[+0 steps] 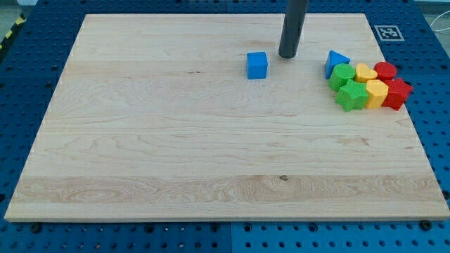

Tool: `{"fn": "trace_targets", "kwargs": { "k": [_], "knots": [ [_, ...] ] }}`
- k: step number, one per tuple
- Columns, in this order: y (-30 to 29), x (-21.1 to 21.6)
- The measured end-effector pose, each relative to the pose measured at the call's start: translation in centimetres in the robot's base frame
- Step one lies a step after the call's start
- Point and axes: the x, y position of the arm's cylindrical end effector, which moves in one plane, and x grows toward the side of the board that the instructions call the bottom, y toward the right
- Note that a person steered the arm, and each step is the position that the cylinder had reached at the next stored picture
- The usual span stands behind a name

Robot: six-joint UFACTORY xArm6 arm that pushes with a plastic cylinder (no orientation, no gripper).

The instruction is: Push the blue cube closer to the green circle

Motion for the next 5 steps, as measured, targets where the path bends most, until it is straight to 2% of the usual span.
{"fn": "trace_targets", "kwargs": {
  "k": [1,3,4,5],
  "knots": [
    [5.7,2.4],
    [9.5,2.7],
    [7.8,1.3],
    [-2.9,-4.5]
  ]
}}
